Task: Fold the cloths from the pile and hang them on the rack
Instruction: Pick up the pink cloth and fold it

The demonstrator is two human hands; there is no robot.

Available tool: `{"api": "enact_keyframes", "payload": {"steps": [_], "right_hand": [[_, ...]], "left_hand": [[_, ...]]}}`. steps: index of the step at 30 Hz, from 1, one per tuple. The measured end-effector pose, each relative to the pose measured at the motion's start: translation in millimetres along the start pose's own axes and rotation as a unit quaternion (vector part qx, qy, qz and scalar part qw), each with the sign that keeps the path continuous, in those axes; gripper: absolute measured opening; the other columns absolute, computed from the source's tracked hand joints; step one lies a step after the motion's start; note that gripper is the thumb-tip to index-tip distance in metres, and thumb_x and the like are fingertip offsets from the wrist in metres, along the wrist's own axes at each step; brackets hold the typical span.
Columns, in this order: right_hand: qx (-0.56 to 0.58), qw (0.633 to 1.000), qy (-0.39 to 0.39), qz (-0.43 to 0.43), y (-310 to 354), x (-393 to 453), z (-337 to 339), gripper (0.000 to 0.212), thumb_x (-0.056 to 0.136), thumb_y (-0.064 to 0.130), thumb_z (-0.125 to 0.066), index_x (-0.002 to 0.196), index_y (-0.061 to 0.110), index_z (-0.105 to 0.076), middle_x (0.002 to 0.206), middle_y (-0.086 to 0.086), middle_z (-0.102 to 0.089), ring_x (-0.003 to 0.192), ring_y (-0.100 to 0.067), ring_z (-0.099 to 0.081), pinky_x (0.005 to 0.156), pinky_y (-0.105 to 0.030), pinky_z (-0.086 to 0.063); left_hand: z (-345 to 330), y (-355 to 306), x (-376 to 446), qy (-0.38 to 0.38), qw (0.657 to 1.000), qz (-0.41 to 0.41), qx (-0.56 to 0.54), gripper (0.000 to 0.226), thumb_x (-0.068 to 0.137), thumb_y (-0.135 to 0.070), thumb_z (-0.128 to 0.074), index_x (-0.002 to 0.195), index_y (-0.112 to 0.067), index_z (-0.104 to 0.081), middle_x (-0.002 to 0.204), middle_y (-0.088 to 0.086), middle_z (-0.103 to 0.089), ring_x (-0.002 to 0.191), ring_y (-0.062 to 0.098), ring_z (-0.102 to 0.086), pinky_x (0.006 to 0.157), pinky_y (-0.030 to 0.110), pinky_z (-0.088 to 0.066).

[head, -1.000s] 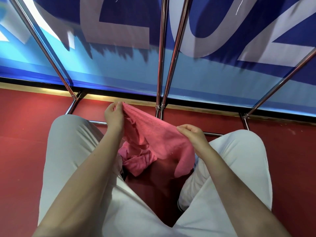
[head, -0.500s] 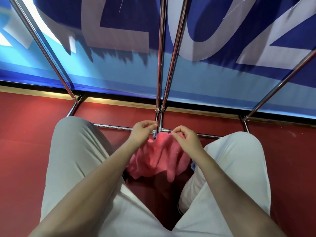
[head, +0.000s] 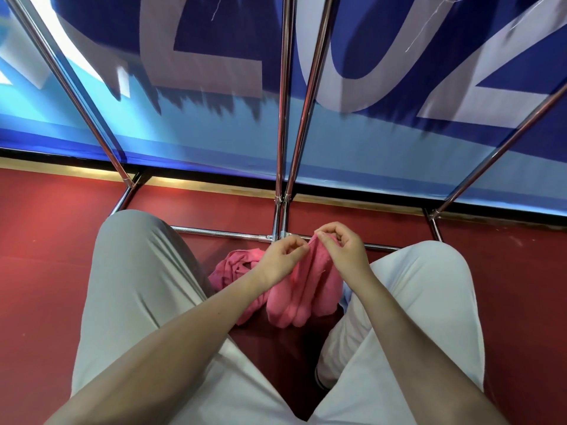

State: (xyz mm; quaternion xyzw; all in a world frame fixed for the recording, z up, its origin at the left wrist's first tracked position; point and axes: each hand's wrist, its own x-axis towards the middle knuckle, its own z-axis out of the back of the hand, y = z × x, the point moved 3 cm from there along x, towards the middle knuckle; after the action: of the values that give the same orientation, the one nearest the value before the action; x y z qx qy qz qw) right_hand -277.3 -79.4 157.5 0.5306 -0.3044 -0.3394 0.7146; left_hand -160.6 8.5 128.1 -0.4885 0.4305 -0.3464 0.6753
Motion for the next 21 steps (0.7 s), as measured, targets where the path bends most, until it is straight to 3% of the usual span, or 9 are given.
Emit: {"api": "enact_keyframes", "payload": {"steps": [6,12,17,21], "right_hand": [[-0.009,1.000,-0.006,-0.013,-0.7,0.3,-3.8,0.019,0.090,0.004,-0.060,0.082,0.020,-0.065,0.082,0.007,-0.066,0.078,-0.003,-0.059,0.074,-0.013,-0.044],[-0.059,0.998,0.002,-0.027,-4.6,-0.4,-7.1,0.008,0.090,0.010,-0.062,0.086,0.014,-0.068,0.080,0.009,-0.065,0.071,0.004,-0.055,0.068,-0.009,-0.041],[-0.093,0.994,0.048,-0.040,-12.4,-1.1,-12.3,0.005,0.089,0.016,-0.065,0.085,0.017,-0.068,0.067,0.010,-0.053,0.061,-0.001,-0.044,0.062,-0.018,-0.037],[-0.066,0.996,0.047,-0.038,-8.1,-2.3,-13.5,0.008,0.090,0.013,-0.064,0.085,0.017,-0.068,0.066,0.010,-0.053,0.058,0.003,-0.044,0.060,-0.013,-0.037]], "left_hand": [[7.5,0.0,0.4,-0.073,0.997,-0.020,-0.021,0.019,0.093,-0.012,-0.060,0.078,-0.022,-0.055,0.061,-0.013,-0.043,0.054,0.004,-0.038,0.056,0.021,-0.035],[18.6,-5.5,-1.6,-0.105,0.993,-0.044,0.009,0.008,0.091,-0.010,-0.063,0.086,-0.014,-0.068,0.066,-0.013,-0.053,0.058,-0.007,-0.048,0.062,0.008,-0.038],[29.4,-12.9,0.4,-0.148,0.987,-0.057,0.004,0.013,0.091,-0.007,-0.060,0.085,-0.014,-0.069,0.071,-0.014,-0.060,0.062,-0.012,-0.052,0.065,0.008,-0.039],[42.0,-20.2,1.9,-0.185,0.981,-0.054,-0.026,0.012,0.092,-0.008,-0.059,0.086,-0.015,-0.068,0.072,-0.012,-0.061,0.064,-0.007,-0.053,0.065,0.010,-0.041]]}}
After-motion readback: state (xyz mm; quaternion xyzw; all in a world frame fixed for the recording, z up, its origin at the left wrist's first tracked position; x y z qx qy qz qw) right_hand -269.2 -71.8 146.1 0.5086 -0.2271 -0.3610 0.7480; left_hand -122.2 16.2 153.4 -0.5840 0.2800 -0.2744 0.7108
